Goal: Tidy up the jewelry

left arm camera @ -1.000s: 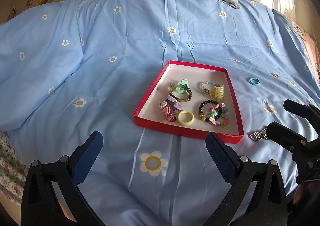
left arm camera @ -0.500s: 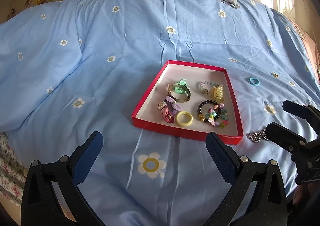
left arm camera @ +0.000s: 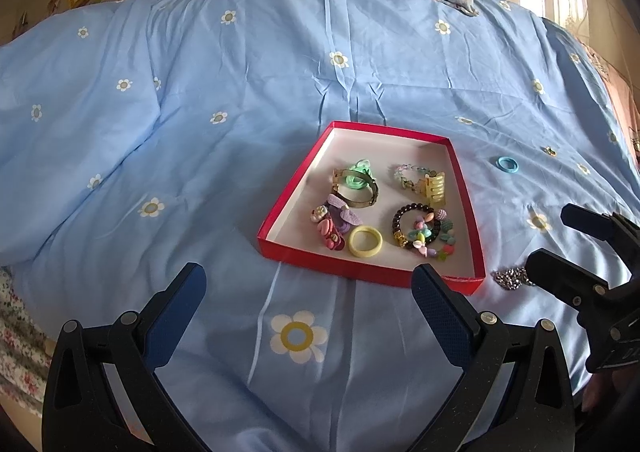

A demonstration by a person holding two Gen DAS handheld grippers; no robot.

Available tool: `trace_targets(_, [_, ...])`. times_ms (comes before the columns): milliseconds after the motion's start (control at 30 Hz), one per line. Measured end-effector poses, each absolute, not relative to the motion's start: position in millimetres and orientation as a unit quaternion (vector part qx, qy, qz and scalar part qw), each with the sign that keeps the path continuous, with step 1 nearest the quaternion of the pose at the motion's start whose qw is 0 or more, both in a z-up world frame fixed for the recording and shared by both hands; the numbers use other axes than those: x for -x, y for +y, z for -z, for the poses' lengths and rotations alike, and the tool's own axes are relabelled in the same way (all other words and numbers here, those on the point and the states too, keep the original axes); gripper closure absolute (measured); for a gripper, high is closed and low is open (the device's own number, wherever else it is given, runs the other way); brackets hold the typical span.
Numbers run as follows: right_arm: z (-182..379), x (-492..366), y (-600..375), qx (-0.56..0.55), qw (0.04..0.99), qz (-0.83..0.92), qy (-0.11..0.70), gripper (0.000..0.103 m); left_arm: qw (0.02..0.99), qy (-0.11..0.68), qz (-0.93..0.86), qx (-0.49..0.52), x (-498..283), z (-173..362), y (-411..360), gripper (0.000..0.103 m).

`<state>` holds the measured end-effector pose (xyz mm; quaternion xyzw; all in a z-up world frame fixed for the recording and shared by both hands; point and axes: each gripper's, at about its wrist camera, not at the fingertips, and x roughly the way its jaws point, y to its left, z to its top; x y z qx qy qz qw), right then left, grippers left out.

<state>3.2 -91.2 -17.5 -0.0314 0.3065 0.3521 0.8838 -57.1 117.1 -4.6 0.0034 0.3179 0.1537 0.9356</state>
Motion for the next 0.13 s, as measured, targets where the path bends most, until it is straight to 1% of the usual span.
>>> trace_targets(133, [18.3,-5.7,-92.0,0.03,0.883,-0.353,0.308,0.0,0.937,0.318,-0.146,0.001,52.9,3.8,117.1,0.0])
